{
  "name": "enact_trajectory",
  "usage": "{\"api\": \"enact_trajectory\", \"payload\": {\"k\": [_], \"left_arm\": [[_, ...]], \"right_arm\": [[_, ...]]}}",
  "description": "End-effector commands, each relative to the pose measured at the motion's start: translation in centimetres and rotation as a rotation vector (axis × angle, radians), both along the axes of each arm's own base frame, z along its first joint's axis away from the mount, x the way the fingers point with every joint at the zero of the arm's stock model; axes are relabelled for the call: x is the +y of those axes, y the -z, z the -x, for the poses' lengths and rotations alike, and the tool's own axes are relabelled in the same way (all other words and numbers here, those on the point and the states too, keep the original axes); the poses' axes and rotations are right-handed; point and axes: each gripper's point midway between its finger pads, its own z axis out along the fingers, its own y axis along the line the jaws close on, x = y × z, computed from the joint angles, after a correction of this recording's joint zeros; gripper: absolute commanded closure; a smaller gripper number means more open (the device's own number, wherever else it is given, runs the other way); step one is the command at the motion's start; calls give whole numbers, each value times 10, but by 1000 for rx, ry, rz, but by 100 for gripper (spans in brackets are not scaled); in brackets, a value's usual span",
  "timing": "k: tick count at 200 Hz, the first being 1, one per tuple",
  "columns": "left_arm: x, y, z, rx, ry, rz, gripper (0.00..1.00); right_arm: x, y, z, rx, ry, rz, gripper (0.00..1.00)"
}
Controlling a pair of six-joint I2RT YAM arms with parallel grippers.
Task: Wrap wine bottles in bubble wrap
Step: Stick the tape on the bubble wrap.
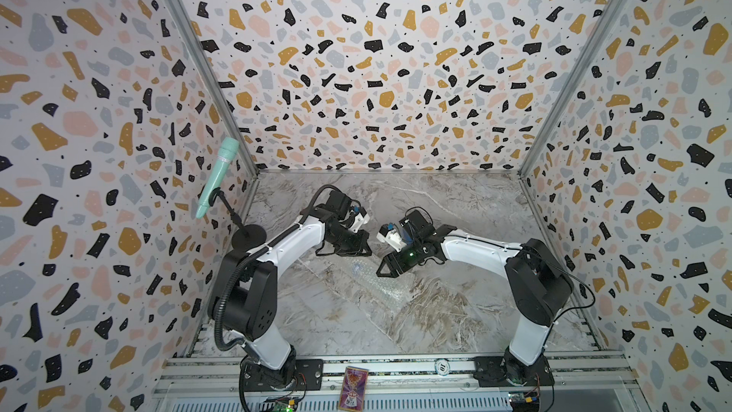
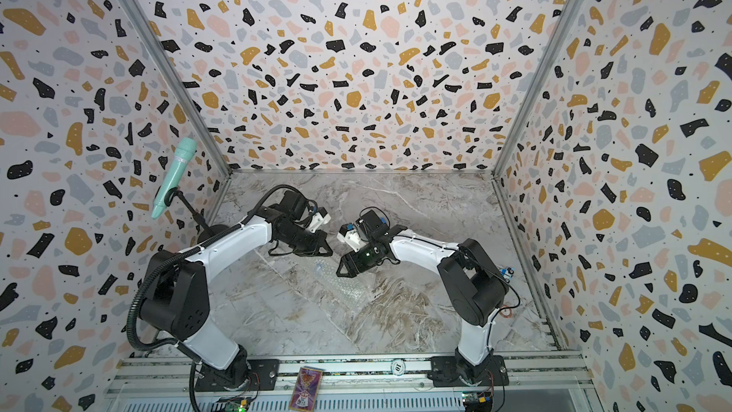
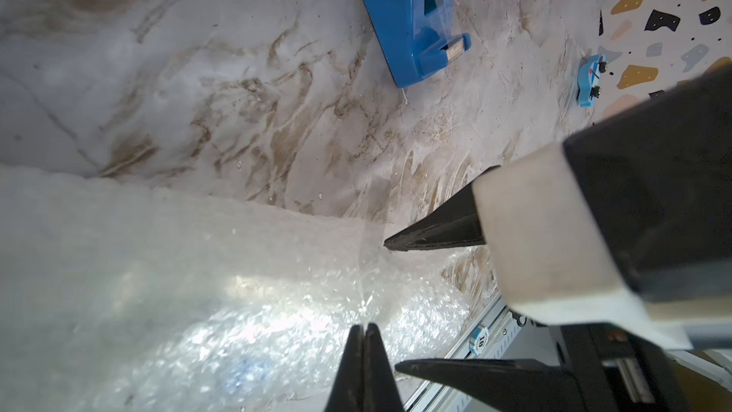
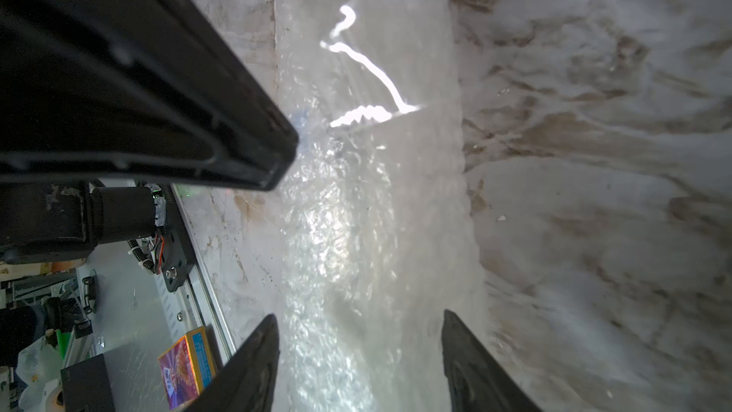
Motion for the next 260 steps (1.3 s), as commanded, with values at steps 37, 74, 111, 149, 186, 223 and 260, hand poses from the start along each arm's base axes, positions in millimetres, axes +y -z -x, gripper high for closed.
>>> {"api": "enact_trajectory", "payload": {"k": [37, 74, 111, 149, 186, 223, 260], "left_arm": [[-1, -4, -5, 35, 33, 0, 100], [3, 4, 3, 81, 51, -16, 100], [7, 6, 14, 101, 46, -18, 100], [14, 14, 26, 130, 60, -51, 100], [20, 24, 37, 165, 60, -76, 100], [25, 29, 45, 182, 67, -93, 100], [30, 29, 47, 178, 69, -116, 100]], "right_arm": [[11, -21, 24, -66, -76, -66, 40], [12, -22, 28, -127, -81, -48, 41], [8, -13, 25, -215, -68, 13, 43], [10, -6, 27, -309, -85, 42, 49], [12, -7, 33, -363, -110, 21, 54], [12, -11, 36, -423, -107, -2, 58], [19, -16, 39, -450, -115, -15, 57]]}}
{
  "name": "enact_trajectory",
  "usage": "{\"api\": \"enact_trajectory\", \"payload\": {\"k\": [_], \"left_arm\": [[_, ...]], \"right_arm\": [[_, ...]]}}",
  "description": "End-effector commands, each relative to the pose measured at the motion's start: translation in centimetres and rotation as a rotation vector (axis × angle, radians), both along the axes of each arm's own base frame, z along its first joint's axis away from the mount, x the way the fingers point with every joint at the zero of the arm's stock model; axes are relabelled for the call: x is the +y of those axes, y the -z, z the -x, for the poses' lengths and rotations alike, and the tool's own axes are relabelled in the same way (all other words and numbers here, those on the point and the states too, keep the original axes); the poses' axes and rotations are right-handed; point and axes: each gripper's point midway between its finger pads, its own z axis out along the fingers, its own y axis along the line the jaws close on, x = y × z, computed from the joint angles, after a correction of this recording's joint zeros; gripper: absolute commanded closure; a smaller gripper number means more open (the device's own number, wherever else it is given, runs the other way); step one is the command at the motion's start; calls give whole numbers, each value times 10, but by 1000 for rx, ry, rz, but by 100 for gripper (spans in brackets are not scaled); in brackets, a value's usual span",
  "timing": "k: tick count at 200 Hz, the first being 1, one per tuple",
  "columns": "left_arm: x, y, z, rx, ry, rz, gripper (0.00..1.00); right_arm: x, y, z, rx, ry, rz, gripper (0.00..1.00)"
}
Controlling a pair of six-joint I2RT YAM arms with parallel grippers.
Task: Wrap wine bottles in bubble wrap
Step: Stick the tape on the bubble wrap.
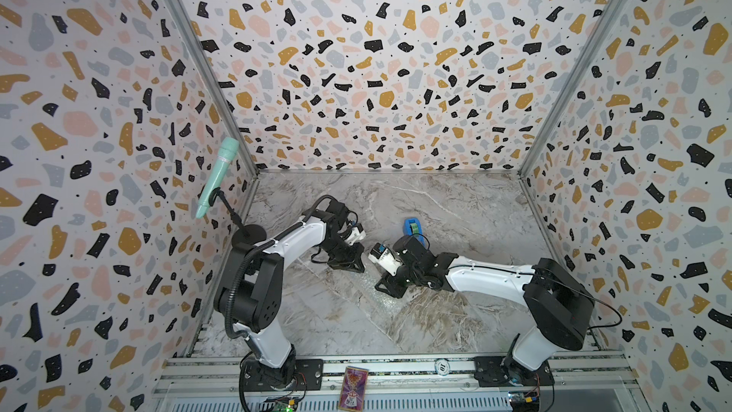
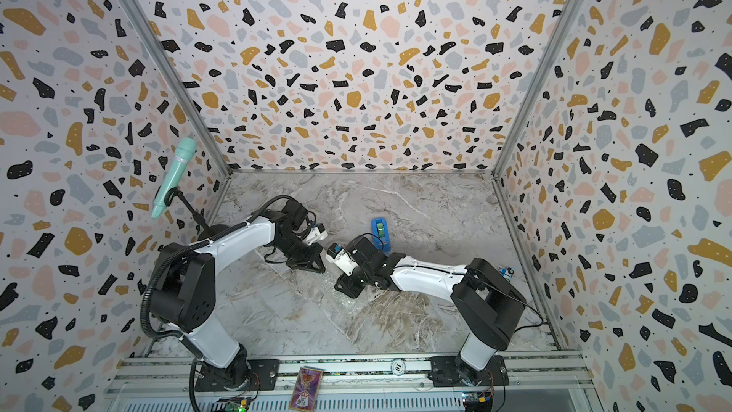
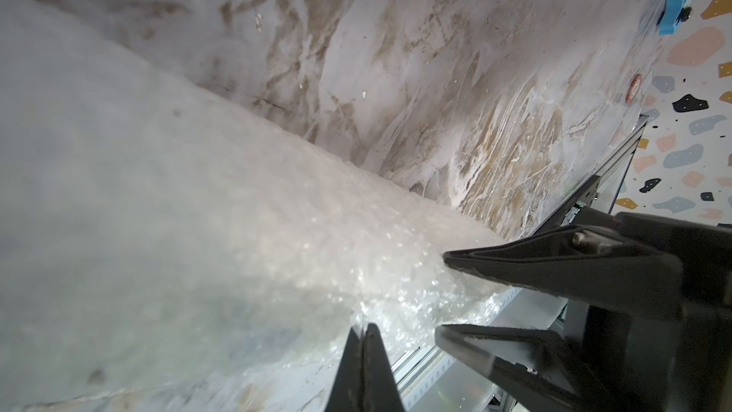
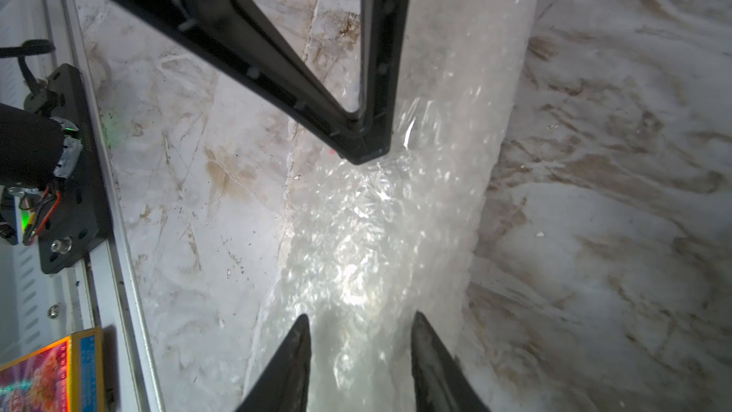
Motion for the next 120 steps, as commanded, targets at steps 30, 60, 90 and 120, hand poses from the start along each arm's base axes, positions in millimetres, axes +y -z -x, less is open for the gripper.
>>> {"api": "enact_trajectory", "payload": {"k": [30, 60, 90, 120], "left_arm": [[14, -10, 2, -29, -12, -18, 100], [18, -21, -6, -63, -42, -6, 100], [21, -31, -14, -95, -75, 16, 100], [20, -37, -21, -109, -89, 41, 100]], "right_arm": [[14, -8, 5, -84, -14, 6, 49], [16, 9, 5, -140, 11, 74, 50], [8, 18, -5, -242, 71, 135, 56], [3, 24, -9, -283, 77, 169, 60]]}}
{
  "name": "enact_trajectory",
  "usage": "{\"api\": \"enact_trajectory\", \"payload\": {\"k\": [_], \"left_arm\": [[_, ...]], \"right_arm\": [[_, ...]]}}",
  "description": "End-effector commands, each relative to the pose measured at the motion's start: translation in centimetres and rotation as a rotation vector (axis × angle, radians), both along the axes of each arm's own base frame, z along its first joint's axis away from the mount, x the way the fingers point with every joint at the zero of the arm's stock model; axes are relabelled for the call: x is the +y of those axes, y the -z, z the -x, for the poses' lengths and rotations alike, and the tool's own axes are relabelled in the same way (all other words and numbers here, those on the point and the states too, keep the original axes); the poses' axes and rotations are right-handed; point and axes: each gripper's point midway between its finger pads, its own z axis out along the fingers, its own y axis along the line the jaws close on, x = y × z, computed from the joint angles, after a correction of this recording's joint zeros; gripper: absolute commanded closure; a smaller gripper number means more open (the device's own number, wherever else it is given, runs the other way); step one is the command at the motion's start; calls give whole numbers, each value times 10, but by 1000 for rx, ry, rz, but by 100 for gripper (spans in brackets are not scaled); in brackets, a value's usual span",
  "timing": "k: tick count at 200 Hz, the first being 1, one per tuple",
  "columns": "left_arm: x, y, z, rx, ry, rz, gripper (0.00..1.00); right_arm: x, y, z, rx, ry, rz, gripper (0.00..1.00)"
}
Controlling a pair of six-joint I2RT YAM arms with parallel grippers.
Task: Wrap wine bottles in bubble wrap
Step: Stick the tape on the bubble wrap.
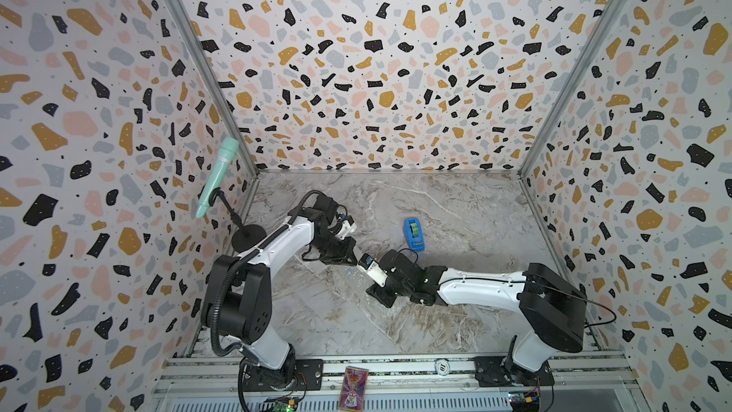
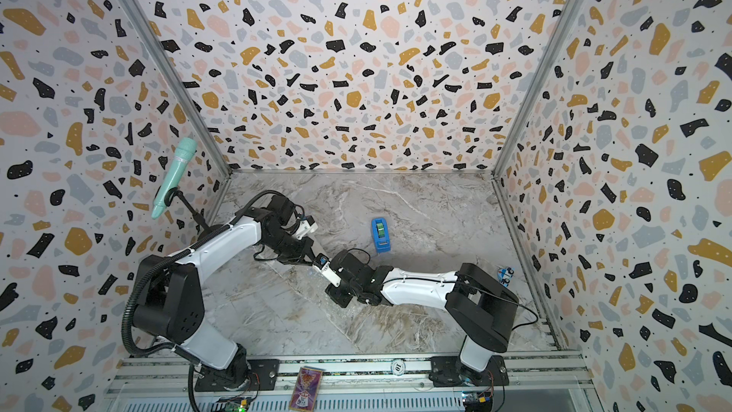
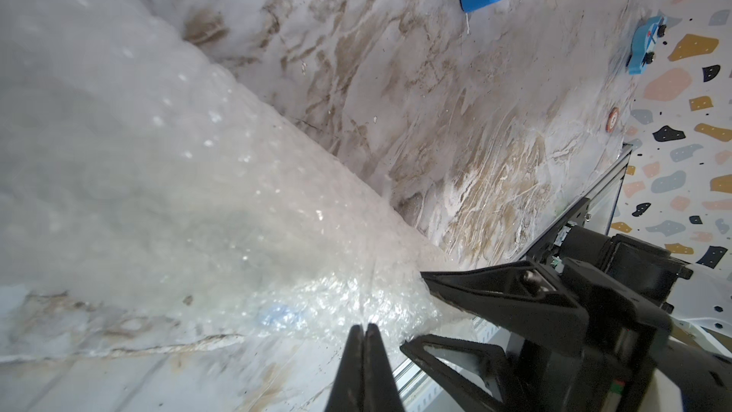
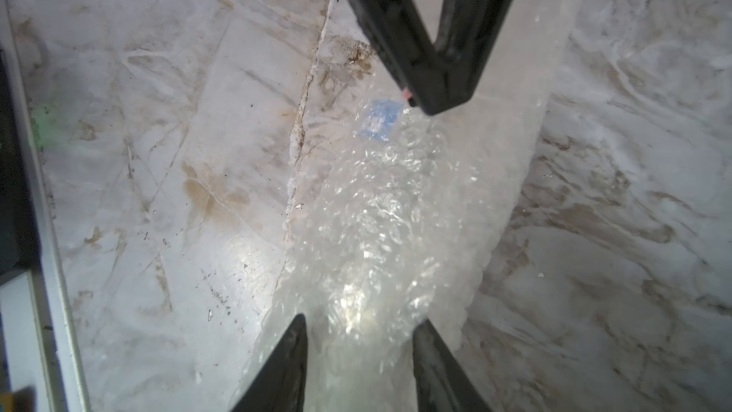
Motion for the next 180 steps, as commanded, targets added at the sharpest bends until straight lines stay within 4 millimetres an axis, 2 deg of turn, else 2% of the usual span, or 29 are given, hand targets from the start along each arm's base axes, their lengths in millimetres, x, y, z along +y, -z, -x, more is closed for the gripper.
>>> {"api": "enact_trajectory", "payload": {"k": [1, 58, 96, 116, 152, 180], "left_arm": [[-1, -12, -6, -21, -16, 28, 100], [-11, -9, -7, 6, 0, 75, 100], [-19, 5, 11, 68, 58, 77, 100], [-17, 9, 12, 76, 62, 59, 100], [-6, 26, 29, 138, 102, 1, 100], [2, 31, 29, 150, 107, -37, 100]], "right_arm": [[-17, 22, -11, -61, 50, 100, 60], [-17, 28, 3, -86, -29, 102, 63], [-17, 31, 11, -104, -77, 84, 64], [-19, 29, 15, -117, -97, 71, 65], [-23, 30, 19, -147, -128, 63, 65], [-24, 32, 22, -151, -148, 61, 66]]}}
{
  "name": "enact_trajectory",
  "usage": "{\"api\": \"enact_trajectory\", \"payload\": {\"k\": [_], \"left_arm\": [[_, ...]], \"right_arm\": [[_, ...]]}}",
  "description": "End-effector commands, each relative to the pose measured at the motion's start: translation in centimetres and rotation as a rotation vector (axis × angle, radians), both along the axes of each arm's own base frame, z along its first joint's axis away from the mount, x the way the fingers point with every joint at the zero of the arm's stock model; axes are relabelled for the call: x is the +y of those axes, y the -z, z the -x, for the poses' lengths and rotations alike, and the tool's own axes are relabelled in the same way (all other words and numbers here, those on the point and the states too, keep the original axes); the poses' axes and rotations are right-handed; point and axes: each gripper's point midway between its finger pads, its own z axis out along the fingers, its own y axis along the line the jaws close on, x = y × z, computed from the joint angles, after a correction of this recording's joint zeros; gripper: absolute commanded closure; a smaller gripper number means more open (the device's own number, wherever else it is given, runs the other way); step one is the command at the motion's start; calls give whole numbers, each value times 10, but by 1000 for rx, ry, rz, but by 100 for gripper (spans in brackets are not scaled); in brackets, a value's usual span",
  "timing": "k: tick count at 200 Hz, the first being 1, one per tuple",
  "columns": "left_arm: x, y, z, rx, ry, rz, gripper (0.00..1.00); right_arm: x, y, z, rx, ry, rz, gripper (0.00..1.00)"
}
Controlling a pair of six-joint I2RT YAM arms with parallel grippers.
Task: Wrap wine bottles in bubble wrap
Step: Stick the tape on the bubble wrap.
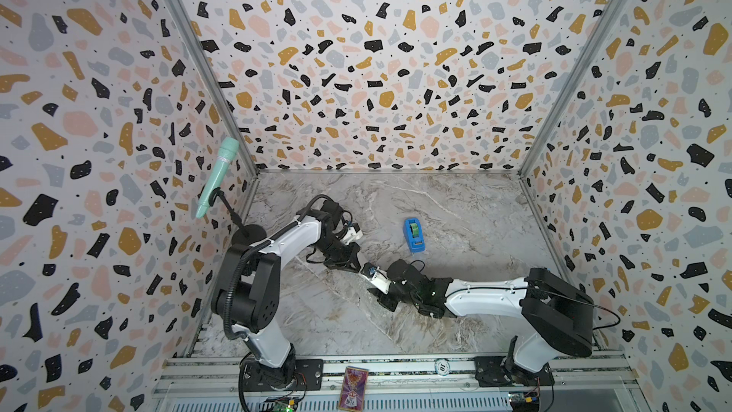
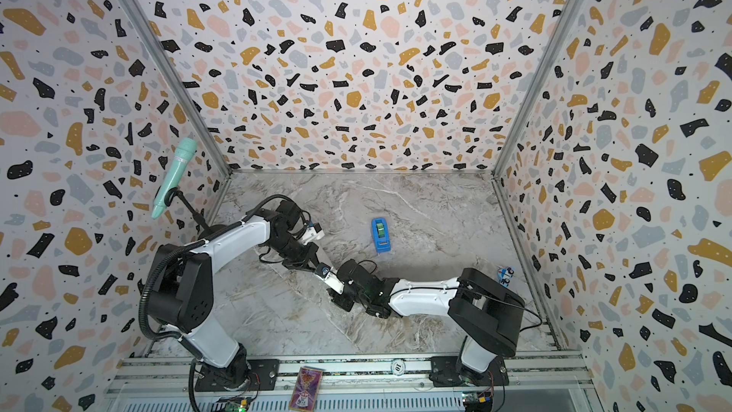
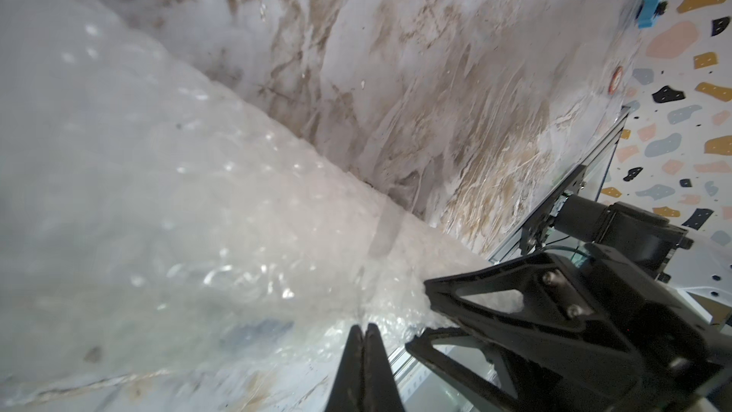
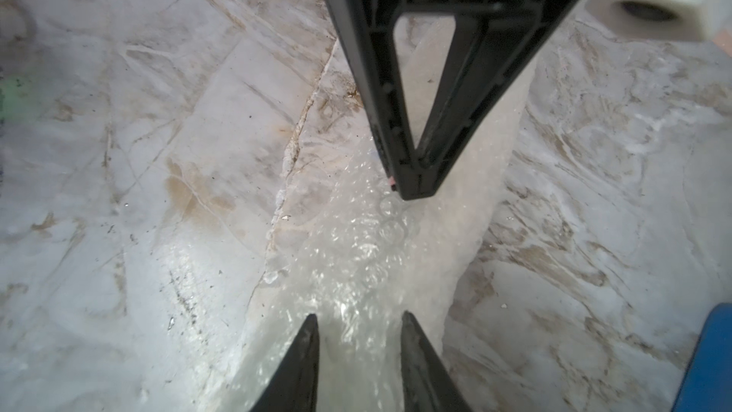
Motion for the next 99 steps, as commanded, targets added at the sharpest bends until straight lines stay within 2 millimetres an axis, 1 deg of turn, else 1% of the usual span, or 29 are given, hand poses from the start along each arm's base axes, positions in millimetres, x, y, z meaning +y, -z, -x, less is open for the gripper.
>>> {"api": "enact_trajectory", "payload": {"k": [1, 55, 79, 99], "left_arm": [[11, 8, 12, 45, 29, -47, 100], [16, 16, 8, 66, 57, -94, 100], [15, 14, 4, 58, 56, -91, 100], [14, 12, 2, 50, 55, -84, 100]], "right_arm": [[-22, 33, 16, 41, -43, 126, 66], [-22, 36, 23, 37, -74, 120, 68], [-22, 37, 25, 34, -86, 121, 68], [-19, 31, 25, 34, -89, 112, 67]]}}
